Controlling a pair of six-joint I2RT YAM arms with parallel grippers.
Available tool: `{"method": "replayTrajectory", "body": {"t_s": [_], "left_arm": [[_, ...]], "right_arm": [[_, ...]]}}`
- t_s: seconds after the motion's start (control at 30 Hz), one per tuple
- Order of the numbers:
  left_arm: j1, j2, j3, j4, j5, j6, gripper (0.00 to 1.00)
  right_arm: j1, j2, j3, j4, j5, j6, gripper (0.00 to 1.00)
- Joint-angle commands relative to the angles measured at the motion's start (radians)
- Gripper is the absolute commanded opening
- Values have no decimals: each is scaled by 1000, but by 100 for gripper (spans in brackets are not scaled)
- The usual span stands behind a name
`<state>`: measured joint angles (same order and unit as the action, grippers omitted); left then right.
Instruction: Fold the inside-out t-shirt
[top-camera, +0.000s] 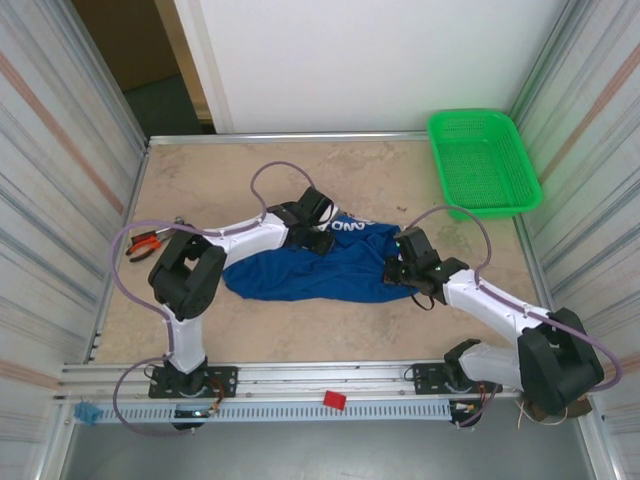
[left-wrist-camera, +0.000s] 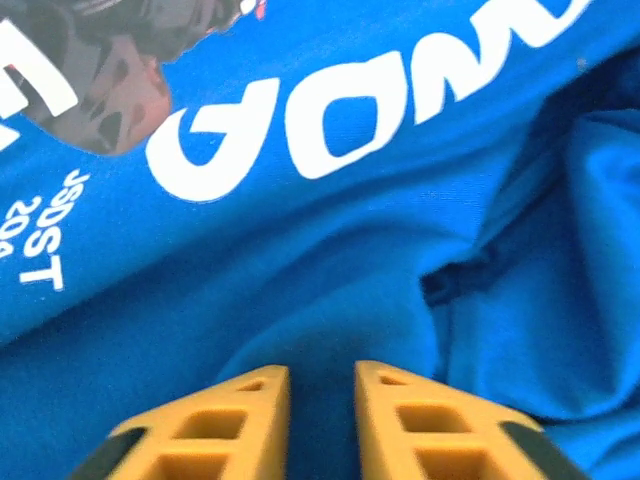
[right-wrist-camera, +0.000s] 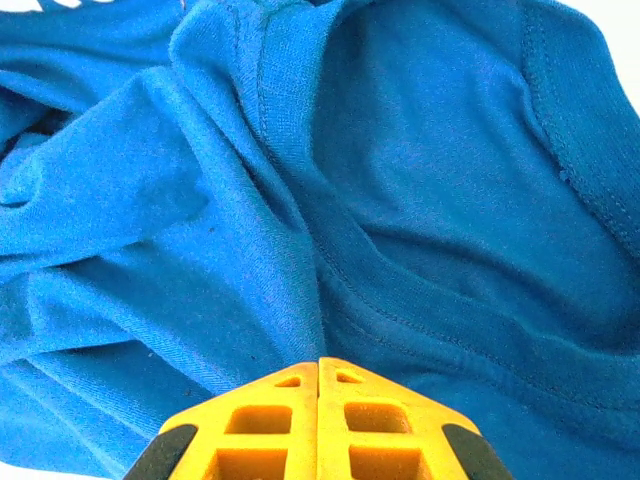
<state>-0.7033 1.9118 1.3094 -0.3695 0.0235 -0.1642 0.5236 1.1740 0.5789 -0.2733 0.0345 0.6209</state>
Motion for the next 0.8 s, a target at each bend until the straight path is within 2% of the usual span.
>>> {"method": "replayTrajectory", "body": {"t_s": [0.0, 0.17, 0.2, 0.23, 0.27, 0.3, 0.4, 0.53, 0.6, 0.63, 0.7, 0.77], "left_arm": [[23, 18, 28, -49, -18, -6, 0], [55, -53, 19, -41, 36, -12, 0], [59, -89, 7, -32, 55, -20, 0], [63, -128, -8, -21, 71, -32, 0], [65, -163, -24, -4, 88, -43, 0], [66, -201, -44, 17, 105, -58, 0], [64, -280, -81, 49, 155, -105, 0], [64, -303, -117, 65, 157, -144, 1], [61, -272, -109, 40, 147, -134, 33], [53, -253, -109, 35, 141, -117, 41], [25, -222, -107, 19, 86, -70, 53], [3, -185, -97, -14, 58, -36, 56]], "right_arm": [[4, -39, -23, -39, 43, 28, 0], [-3, -79, -51, -85, 67, 45, 0], [-7, -83, -47, -98, 62, 45, 6], [-7, -86, -38, -118, 62, 45, 28], [-4, -90, -20, -139, 61, 45, 43], [1, -98, 4, -156, 57, 46, 54], [11, -99, 79, -157, 16, 54, 62], [34, 15, 209, -124, -43, 74, 68], [47, 92, 261, -100, -51, 88, 68], [54, 130, 290, -89, -56, 99, 68], [67, 188, 336, -72, -54, 111, 68], [82, 233, 364, -64, -30, 117, 68]]}}
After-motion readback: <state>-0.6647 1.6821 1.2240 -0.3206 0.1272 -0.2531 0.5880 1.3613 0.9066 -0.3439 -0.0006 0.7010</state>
